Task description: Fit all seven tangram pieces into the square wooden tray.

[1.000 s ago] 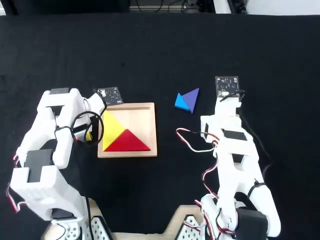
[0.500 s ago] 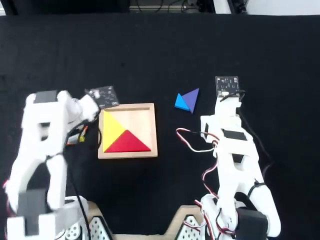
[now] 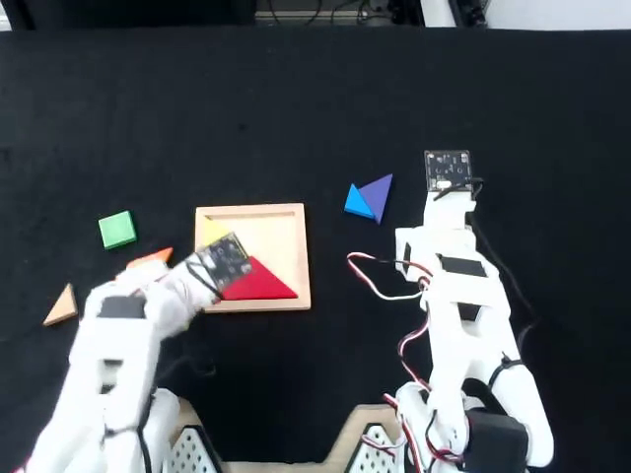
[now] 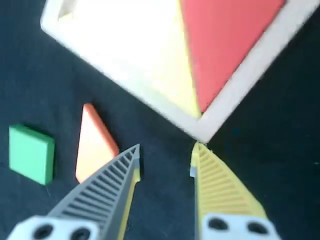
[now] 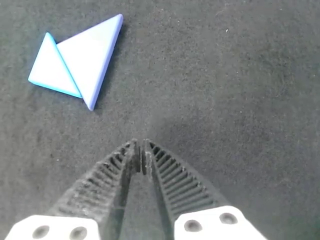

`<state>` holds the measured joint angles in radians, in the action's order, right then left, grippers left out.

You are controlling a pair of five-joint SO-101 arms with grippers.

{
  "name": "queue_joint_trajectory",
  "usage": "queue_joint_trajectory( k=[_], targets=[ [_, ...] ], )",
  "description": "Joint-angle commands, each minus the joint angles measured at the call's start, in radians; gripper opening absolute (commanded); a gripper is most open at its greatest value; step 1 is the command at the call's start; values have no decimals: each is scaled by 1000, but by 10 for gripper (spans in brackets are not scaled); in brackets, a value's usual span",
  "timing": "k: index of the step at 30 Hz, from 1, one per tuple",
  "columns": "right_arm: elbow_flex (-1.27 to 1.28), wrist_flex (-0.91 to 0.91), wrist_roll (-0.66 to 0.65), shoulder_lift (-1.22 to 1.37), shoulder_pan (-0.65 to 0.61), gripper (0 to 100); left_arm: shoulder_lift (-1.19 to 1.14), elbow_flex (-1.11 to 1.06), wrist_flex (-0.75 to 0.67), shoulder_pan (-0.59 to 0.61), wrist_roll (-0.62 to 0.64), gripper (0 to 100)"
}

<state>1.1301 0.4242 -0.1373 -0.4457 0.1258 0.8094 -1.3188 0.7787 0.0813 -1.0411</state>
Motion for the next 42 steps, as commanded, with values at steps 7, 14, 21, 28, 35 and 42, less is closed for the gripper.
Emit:
queue_joint_trajectory(
  k=[7, 14, 21, 28, 35, 42],
  targets=[
    [-18, -9, -9, -28, -8, 35, 153, -82, 57, -96, 8, 171],
    [-19, 9, -43, -28, -12, 35, 72, -88, 69, -87, -31, 171],
    [-19, 9, -49, -28, -14, 35, 9, -39, 161, -101, -54, 171],
    [-19, 9, -49, -28, -14, 35, -8, -35, 239, -219, -48, 171],
    [-19, 11, -49, -28, -14, 35, -6, 2, 242, -352, 97, 171],
    [-21, 11, -49, -28, -15, 35, -6, 387, 416, -134, 302, 171]
  ],
)
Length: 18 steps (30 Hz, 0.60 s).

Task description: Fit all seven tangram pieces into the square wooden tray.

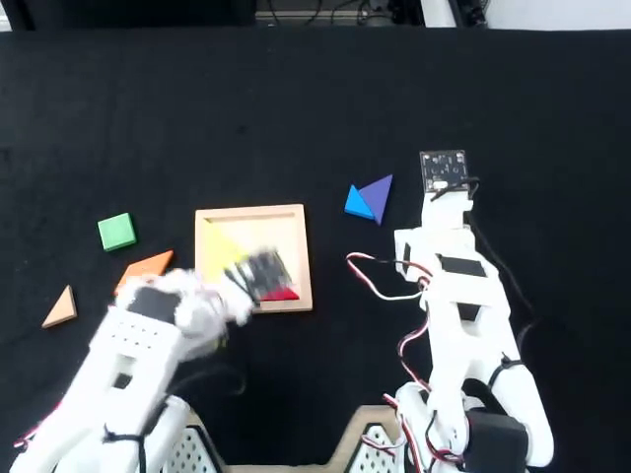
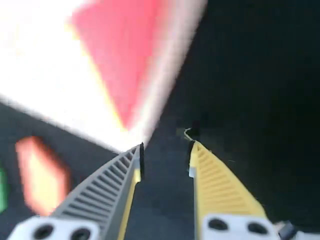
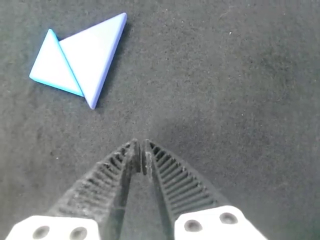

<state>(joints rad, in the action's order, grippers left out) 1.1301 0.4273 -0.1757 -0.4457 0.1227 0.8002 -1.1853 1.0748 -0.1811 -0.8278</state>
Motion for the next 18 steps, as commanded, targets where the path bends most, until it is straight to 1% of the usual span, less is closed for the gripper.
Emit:
queue_joint_trajectory(
  k=[1, 3, 5, 7, 9, 12, 13, 16, 18],
  targets=[
    [-21, 8, -11, -28, -12, 35, 5, 300, 169, 182, 97, 170],
    [-21, 8, -11, -28, -12, 35, 5, 372, 224, 335, 80, 167],
    [-21, 8, -11, -28, -12, 35, 3, 415, 212, 541, 32, 167],
    [-21, 8, -11, -28, -12, 35, 3, 421, 161, 740, -60, 167],
    [-21, 8, -11, -28, -14, 35, 2, 392, 132, 901, -187, 167],
    [-19, 8, -11, -28, -46, 35, -5, 308, 103, 1059, -364, 167],
    [-18, 11, -11, -28, -57, 35, -8, 278, 68, 1104, -404, 167],
    [-21, 32, -12, -28, -64, 35, -9, 168, -123, 1208, -445, 167],
    [-19, 32, -12, -28, -64, 35, -9, 94, -221, 1233, -450, 166]
  ],
)
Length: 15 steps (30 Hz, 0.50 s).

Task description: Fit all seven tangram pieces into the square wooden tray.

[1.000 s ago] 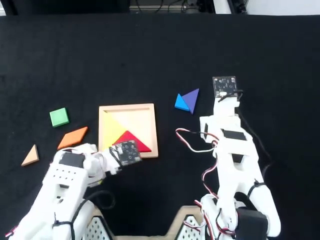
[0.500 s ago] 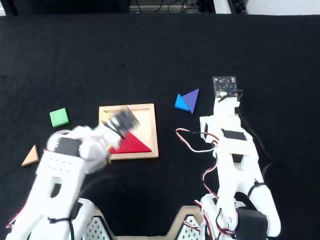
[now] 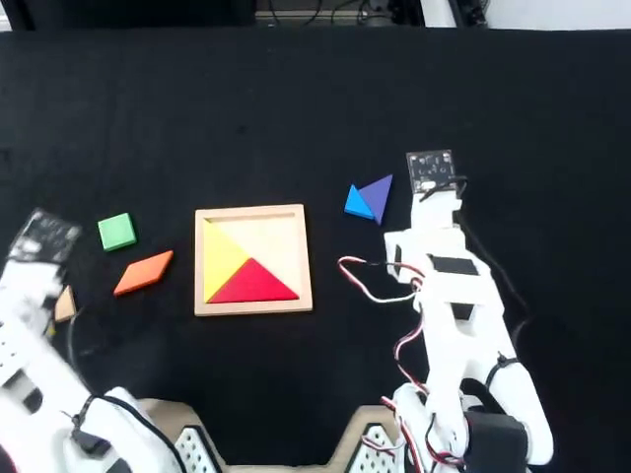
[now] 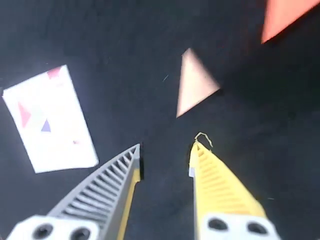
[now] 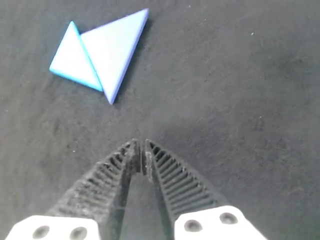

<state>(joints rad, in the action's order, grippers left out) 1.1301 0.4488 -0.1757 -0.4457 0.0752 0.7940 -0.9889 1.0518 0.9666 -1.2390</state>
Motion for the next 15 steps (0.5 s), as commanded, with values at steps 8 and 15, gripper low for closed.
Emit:
queue_joint_trajectory(
  k=[8, 15],
  targets=[
    [-19, 12, -12, -28, -17, 35, -5, -202, -198, 94, -153, 149],
    [-19, 12, -12, -28, -15, 35, -18, -257, -267, 62, -153, 38]
  ],
)
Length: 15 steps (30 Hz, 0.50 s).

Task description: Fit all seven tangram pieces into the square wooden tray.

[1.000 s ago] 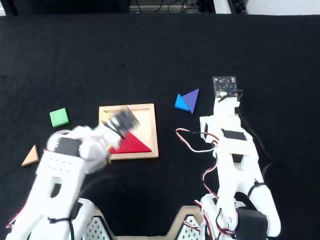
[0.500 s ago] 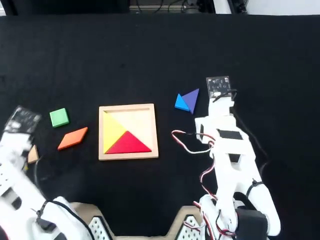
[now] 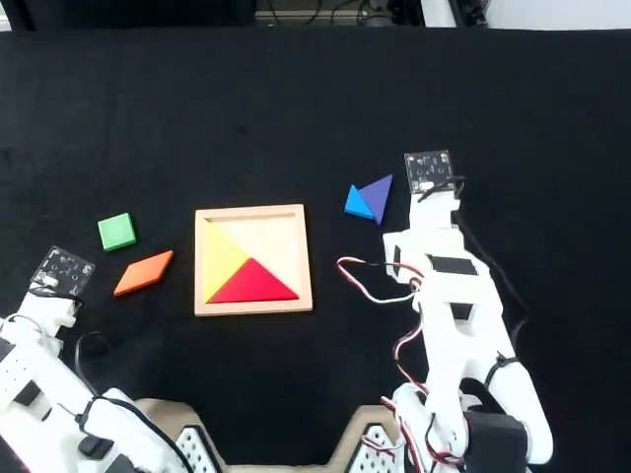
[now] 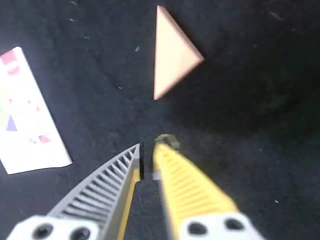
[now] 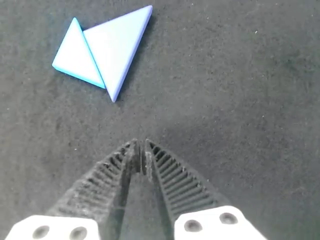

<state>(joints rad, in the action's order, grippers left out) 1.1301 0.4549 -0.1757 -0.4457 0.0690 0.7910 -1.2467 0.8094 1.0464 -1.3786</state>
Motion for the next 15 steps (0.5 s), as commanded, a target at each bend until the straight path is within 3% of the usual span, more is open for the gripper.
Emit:
queue_joint_trajectory(
  k=[1, 6, 15],
  targets=[
    [-19, 6, -12, -28, -9, 35, -34, 5, -26, -18, -14, 37],
    [-19, 6, -12, -28, -9, 35, -253, 96, -106, -18, -5, 29],
    [-19, 3, -12, -28, -12, 35, -612, 349, -5, -82, -5, 30]
  ],
)
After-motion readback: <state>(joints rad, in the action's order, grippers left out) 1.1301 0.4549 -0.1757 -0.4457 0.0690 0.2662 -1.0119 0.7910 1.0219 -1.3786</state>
